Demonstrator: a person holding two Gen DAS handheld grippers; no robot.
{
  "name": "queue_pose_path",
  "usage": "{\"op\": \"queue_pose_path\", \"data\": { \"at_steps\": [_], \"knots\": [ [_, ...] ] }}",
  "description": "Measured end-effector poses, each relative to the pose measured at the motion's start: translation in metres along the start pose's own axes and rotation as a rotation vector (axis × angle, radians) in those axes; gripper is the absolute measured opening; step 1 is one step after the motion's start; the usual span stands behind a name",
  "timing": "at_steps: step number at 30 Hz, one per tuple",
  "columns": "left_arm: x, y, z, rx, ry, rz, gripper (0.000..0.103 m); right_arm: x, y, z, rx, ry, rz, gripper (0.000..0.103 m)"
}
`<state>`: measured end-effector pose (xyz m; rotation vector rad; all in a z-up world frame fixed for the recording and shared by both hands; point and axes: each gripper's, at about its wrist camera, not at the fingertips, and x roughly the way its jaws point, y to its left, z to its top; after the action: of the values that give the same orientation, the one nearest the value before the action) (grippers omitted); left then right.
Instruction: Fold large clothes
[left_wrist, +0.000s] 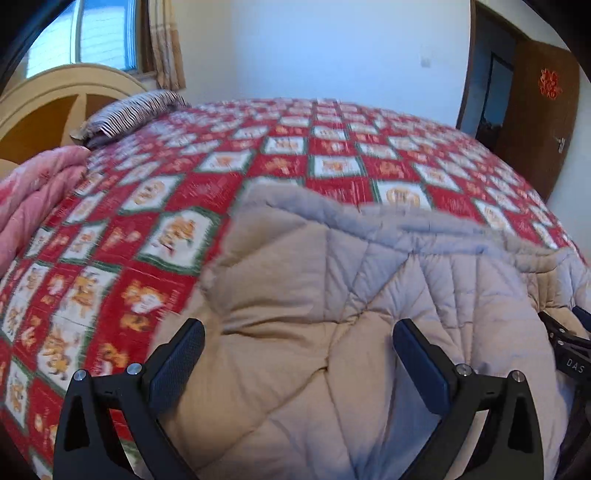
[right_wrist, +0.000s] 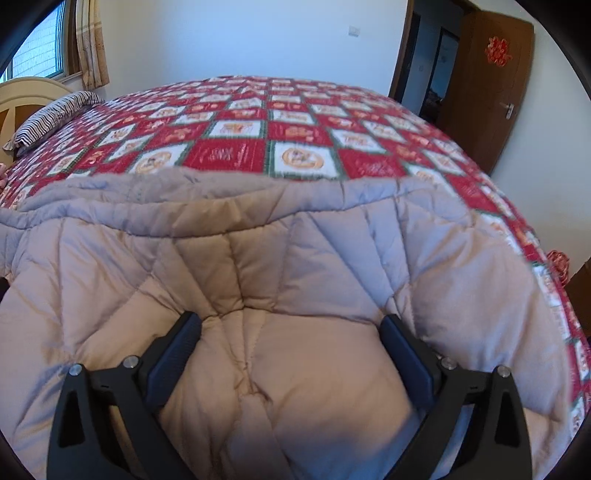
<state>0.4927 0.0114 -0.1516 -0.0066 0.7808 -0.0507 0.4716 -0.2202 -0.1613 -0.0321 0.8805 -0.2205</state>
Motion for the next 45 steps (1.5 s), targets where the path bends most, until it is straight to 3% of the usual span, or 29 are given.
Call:
{"op": "queue_pose_path", "data": {
  "at_steps": [2,5,7,12,14,27,31,33,37,41,43,45],
  "knots": [
    [0.000,0.001,0.001,-0.001,-0.009,0.006,0.102,-0.016,0.007,0.004,-0.006,-0.052,0.008,0.098],
    [0.026,-0.004,-0.002,0.031,0.077,0.016,0.102,-0.038,0.028,0.018,-0.030,-0.127,0.029,0.098],
    [0.032,-0.003,-0.006,0.027,0.058,0.001,0.102,-0.038,0.042,0.028,-0.055,-0.132,0.041,0.098],
    [0.033,0.000,-0.012,-0.006,0.020,-0.016,0.102,0.006,0.058,0.037,-0.094,-0.048,-0.021,0.096],
    [0.033,-0.001,-0.012,-0.009,0.012,-0.012,0.102,0.026,0.052,0.032,-0.058,0.019,0.034,0.100],
    [0.033,-0.007,-0.013,0.006,-0.004,0.031,0.102,0.042,0.063,0.025,-0.095,0.037,-0.003,0.103],
    [0.034,-0.007,-0.009,0.015,0.036,0.024,0.102,0.044,0.062,0.025,-0.088,0.037,0.000,0.103],
    [0.022,-0.005,-0.007,0.020,0.061,0.021,0.102,0.044,0.062,0.025,-0.090,0.040,0.000,0.103],
    [-0.025,0.007,-0.021,0.025,0.013,0.104,0.102,0.034,0.062,0.029,-0.116,0.101,-0.002,0.103],
    [-0.017,0.029,-0.055,-0.044,0.065,0.070,0.102,-0.017,0.051,0.001,-0.123,0.048,-0.004,0.103],
    [-0.016,0.037,-0.065,-0.119,0.048,0.026,0.102,-0.019,0.049,-0.024,-0.111,0.044,0.007,0.103],
    [-0.018,0.035,-0.069,-0.126,0.026,0.035,0.102,-0.021,0.049,-0.037,-0.108,-0.007,-0.004,0.103]
  ]
}}
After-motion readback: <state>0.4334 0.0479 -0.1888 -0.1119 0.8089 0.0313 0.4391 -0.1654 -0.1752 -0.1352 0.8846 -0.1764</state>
